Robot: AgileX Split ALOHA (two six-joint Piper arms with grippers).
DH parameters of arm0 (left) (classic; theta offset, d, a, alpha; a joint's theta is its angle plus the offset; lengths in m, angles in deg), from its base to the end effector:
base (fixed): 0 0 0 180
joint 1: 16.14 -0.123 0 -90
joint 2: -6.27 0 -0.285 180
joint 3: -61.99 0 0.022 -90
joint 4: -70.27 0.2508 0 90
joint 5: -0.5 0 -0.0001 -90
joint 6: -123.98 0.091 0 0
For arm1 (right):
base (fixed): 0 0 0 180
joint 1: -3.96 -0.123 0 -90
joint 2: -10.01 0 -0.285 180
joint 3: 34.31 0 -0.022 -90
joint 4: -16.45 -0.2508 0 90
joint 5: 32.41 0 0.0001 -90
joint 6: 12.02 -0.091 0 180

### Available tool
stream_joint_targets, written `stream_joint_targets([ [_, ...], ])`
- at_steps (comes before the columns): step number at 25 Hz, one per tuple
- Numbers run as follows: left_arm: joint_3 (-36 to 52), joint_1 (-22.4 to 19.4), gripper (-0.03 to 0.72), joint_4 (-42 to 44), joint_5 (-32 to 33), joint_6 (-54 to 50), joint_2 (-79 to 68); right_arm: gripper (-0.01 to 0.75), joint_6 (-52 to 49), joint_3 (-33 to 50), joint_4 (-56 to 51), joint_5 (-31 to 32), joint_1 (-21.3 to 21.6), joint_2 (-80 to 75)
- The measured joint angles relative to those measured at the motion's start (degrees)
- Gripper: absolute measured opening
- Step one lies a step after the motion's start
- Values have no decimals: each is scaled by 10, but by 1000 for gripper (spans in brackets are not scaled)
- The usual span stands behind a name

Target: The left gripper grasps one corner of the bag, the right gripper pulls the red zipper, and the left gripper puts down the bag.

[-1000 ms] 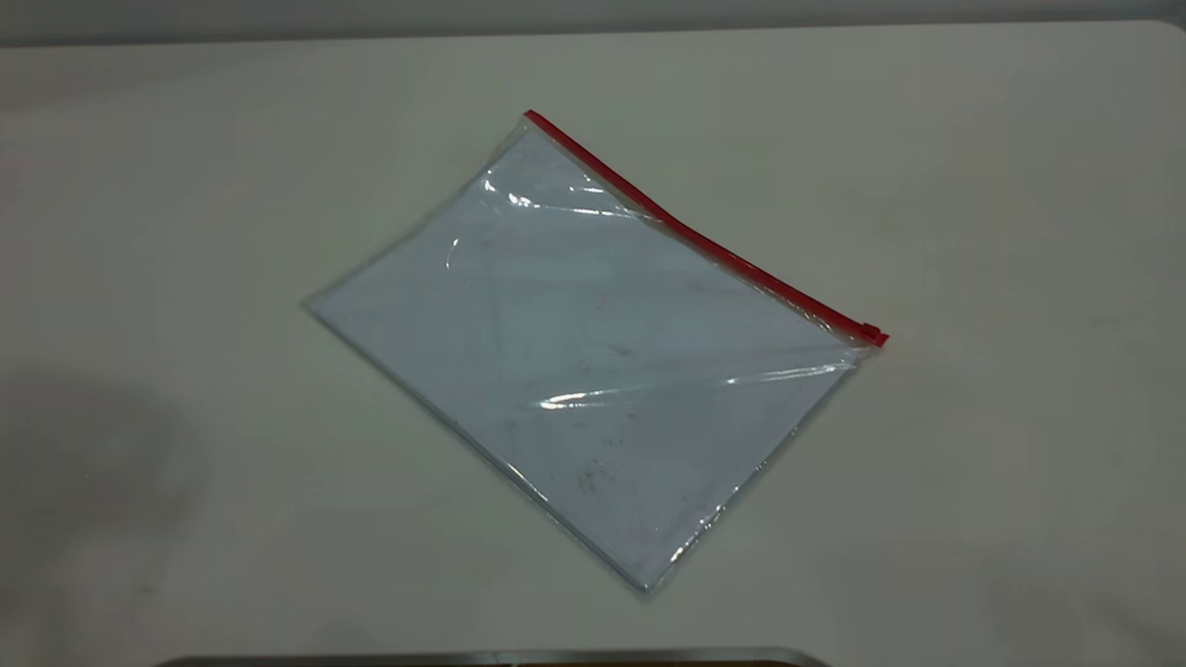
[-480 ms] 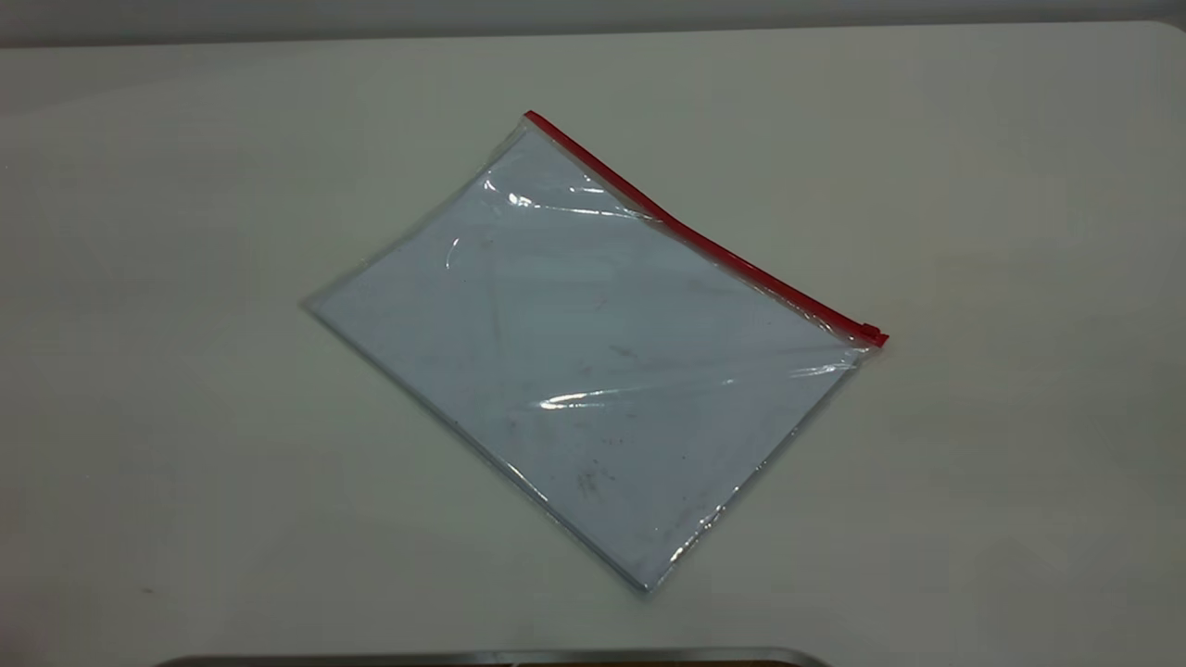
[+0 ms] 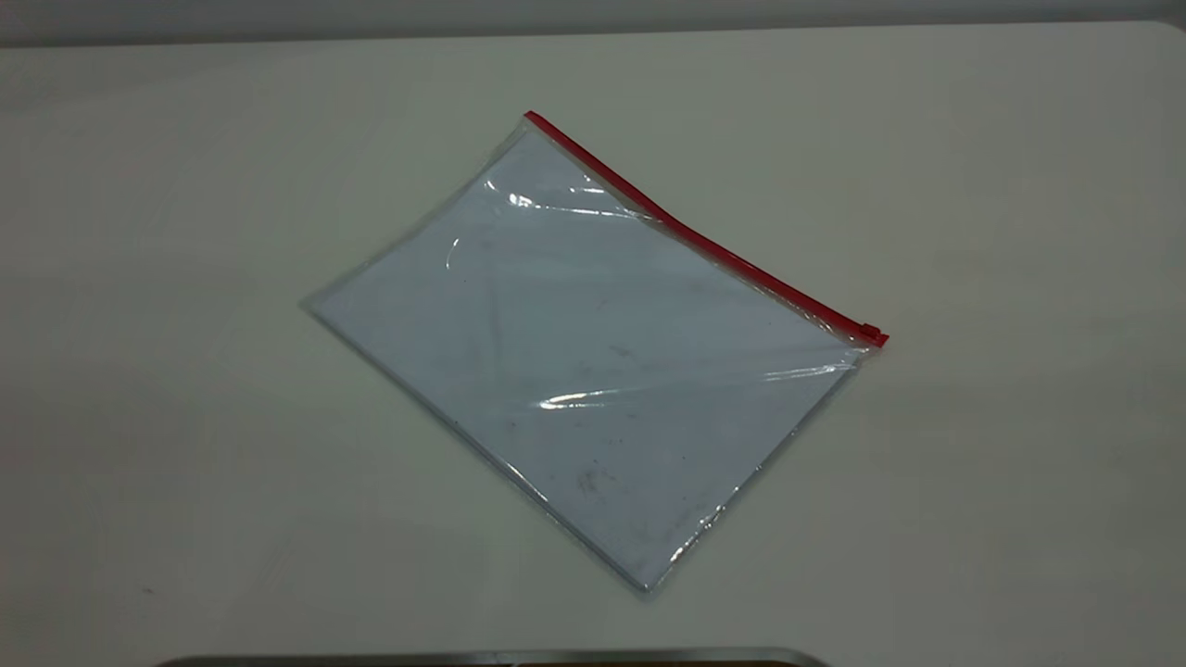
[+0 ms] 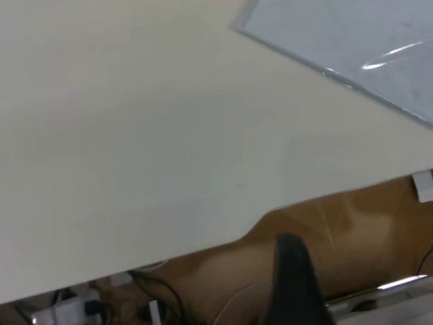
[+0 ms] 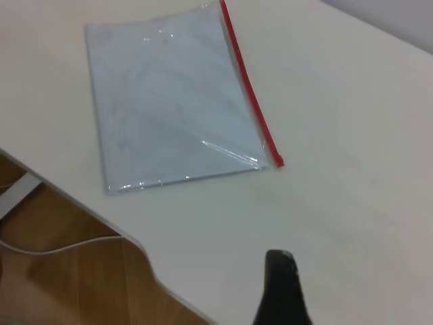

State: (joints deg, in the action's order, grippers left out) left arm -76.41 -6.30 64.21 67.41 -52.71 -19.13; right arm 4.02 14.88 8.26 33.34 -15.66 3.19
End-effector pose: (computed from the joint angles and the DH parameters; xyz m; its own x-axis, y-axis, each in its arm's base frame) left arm 0.0282 -0.0139 0.3007 -0.6779 0.1339 -0.7228 0.2501 0.9666 -0.0555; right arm -0.0138 0.0076 0.2680 -0.3849 -0.3679 -0.8465 -0.5345 0.8365 -0.1205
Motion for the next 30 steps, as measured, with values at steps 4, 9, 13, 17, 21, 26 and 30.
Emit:
stream_joint_targets([
  [4,33,0,567,-14,0,0,38,591,-1,3,0,-3,0,0],
  [9,56,0,567,-11,-2,0,62,591,-3,3,0,-3,0,0],
  [13,66,0,567,12,-10,0,62,591,-4,4,0,-3,0,0],
  [17,78,0,567,34,-18,-3,62,591,-4,4,0,-3,0,0],
  [21,78,0,567,35,-20,-4,62,591,-4,4,0,-3,0,0],
  [26,78,0,567,35,-20,-5,62,591,-4,4,0,-3,0,0],
  [30,78,0,567,36,-20,-5,63,591,-4,4,0,-3,0,0],
])
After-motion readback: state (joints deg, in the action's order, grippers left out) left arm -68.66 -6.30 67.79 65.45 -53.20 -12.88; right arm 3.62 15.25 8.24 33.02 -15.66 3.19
